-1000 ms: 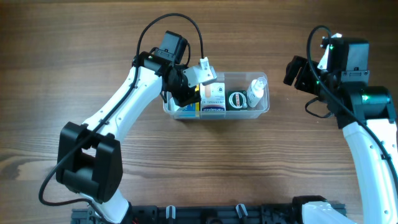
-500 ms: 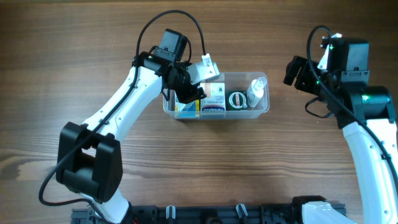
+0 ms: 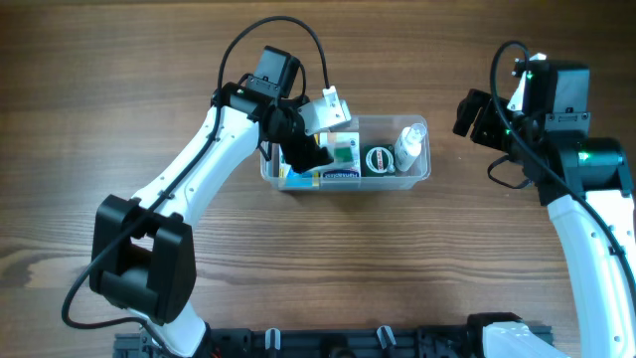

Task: Pack container
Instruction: 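Lower the Panadol box into the container beside the Hansaplast box, then open the left gripper and raise it away from the container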

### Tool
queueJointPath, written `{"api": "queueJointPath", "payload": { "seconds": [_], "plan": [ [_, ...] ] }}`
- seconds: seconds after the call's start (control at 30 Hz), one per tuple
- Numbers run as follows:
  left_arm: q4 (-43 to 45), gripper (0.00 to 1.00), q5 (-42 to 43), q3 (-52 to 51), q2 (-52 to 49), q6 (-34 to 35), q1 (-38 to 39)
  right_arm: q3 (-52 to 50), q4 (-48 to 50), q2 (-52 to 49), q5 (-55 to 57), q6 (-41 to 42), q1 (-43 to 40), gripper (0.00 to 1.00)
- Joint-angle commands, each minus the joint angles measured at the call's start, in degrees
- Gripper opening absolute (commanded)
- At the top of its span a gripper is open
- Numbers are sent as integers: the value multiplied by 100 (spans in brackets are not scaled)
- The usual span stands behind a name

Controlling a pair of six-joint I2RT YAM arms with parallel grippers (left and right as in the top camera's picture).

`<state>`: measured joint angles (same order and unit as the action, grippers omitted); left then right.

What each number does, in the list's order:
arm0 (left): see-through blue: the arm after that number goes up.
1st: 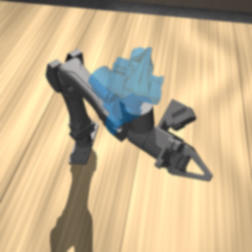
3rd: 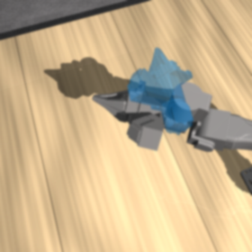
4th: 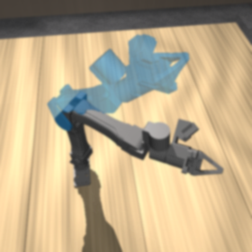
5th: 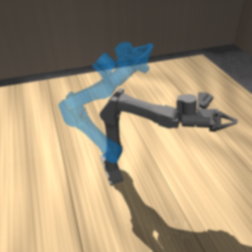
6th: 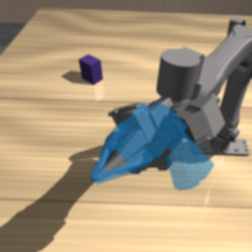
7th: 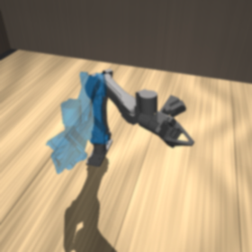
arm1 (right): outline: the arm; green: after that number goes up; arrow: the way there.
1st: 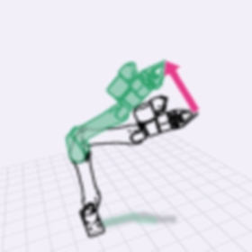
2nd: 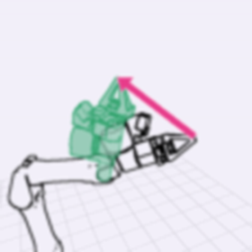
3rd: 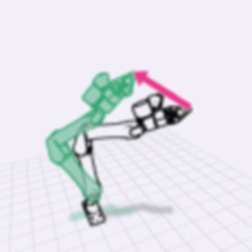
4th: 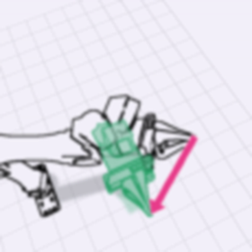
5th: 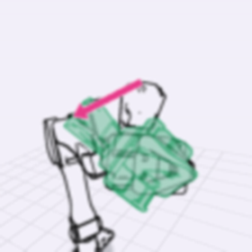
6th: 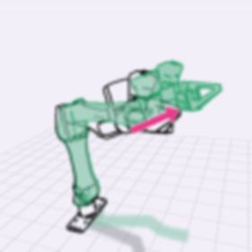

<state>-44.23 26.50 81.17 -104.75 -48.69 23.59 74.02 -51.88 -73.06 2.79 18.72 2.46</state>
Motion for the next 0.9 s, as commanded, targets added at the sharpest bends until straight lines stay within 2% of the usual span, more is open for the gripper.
{"api": "queueJointPath", "payload": {
  "seconds": [0.0,0.17,0.4,0.5,0.63,0.67,0.73,0.87],
  "plan": [
    [61,84,267,-26,-37,-42,31,59,2,-13,33,-66,-7,100],
    [190,82,452,-24,-17,66,31,59,2,-13,33,-66,-7,100],
    [758,79,455,-13,424,1132,-37,59,2,-13,35,-63,-9,100],
    [1064,78,24,-13,678,1897,-186,59,2,-13,33,-63,-9,100],
    [1276,78,-1172,-13,925,3322,-535,59,2,-13,33,-63,-7,100],
    [1228,77,-1777,-15,986,4046,-767,59,2,-13,33,-63,-7,100],
    [1104,78,-2234,-15,997,4732,-1014,59,2,-13,33,-66,-9,100],
    [785,83,-2400,-15,981,5453,-1633,59,2,-13,33,-66,-7,100]
  ]
}}
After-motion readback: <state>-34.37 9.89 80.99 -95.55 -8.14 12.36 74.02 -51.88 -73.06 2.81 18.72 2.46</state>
